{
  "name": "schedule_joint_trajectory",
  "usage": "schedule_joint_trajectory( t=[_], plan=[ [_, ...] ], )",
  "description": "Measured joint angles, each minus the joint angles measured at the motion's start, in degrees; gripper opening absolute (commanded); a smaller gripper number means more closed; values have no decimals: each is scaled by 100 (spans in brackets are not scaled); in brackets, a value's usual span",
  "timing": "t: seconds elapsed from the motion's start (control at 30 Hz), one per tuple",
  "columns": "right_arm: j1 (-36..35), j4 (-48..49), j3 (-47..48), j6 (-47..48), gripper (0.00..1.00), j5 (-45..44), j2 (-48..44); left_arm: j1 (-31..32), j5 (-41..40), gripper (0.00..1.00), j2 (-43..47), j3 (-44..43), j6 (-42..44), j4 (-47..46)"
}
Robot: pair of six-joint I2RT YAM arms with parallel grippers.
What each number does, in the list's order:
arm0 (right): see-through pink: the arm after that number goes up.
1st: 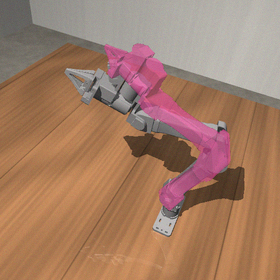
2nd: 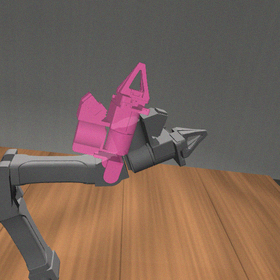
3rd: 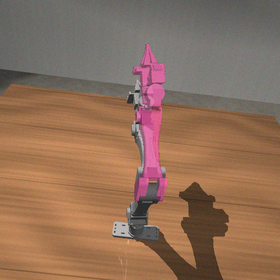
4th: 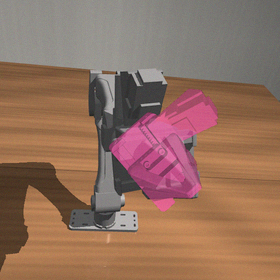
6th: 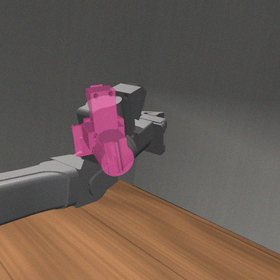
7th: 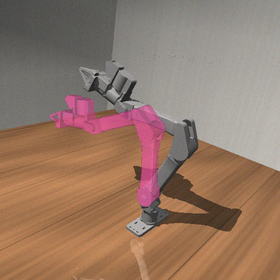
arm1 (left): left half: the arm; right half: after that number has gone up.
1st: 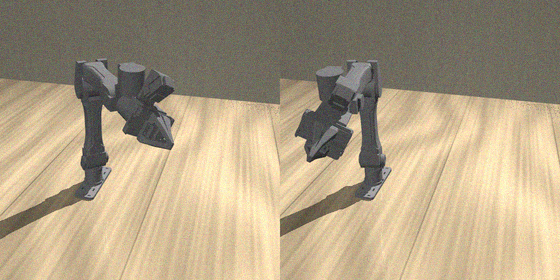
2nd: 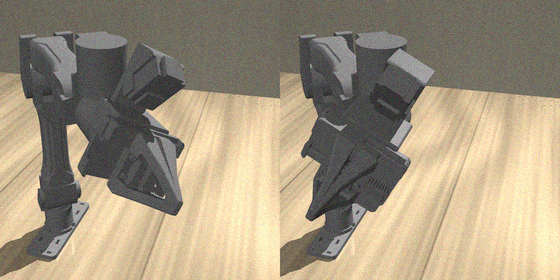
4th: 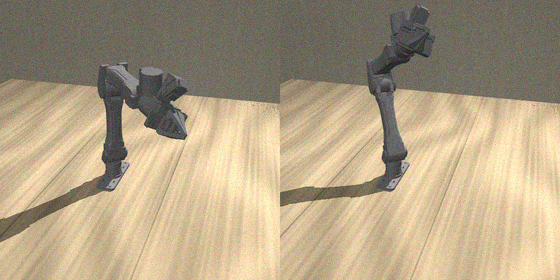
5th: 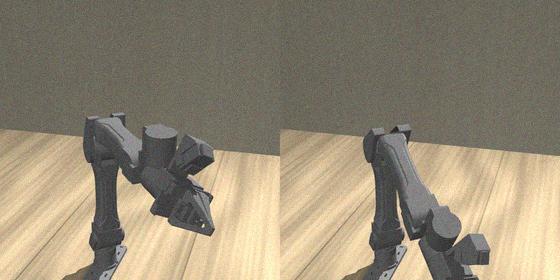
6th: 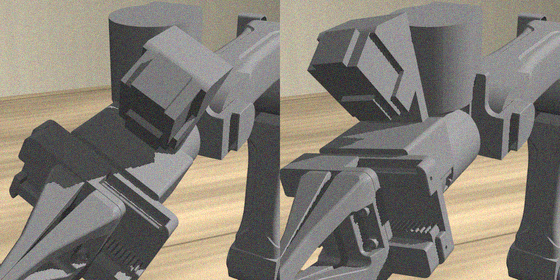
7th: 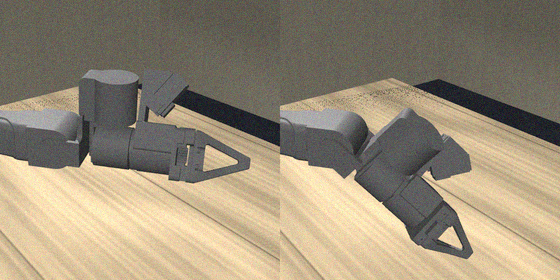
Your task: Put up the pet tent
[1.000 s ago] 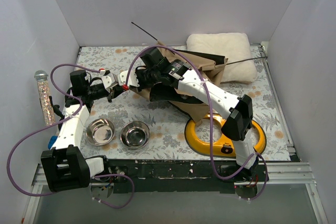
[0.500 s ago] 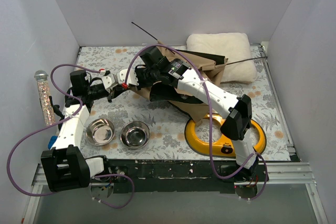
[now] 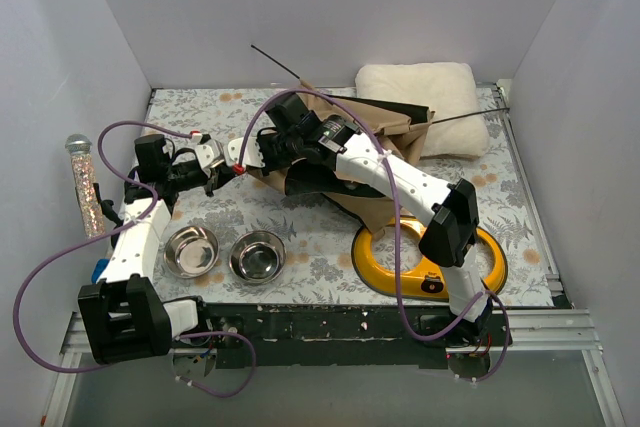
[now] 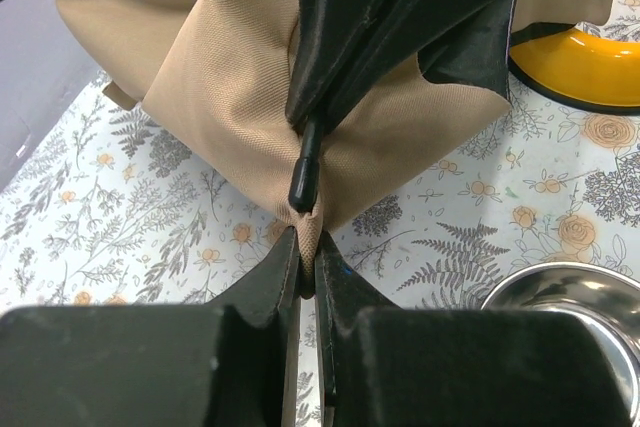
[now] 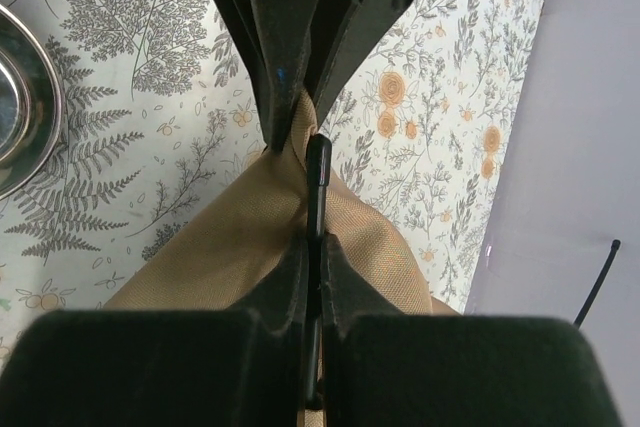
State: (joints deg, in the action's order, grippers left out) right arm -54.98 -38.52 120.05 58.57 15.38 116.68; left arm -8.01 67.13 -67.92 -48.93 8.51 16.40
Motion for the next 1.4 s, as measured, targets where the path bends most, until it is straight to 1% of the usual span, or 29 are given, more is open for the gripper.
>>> schedule_joint_trajectory(
  t=[0.17,0.47,0.83,1.4],
  plan=[
    [0,122,-168,101,1,0,-7,0,-59,0,-92,0,-87,39],
    [2,184,-190,129,1,0,-9,0,-70,0,-129,0,-297,2],
    [76,271,-190,-153,1,173,-13,0,-66,0,-129,0,-297,-59],
    [133,302,-190,-232,1,321,-87,2,-15,0,-214,-20,-284,-138]
  ],
)
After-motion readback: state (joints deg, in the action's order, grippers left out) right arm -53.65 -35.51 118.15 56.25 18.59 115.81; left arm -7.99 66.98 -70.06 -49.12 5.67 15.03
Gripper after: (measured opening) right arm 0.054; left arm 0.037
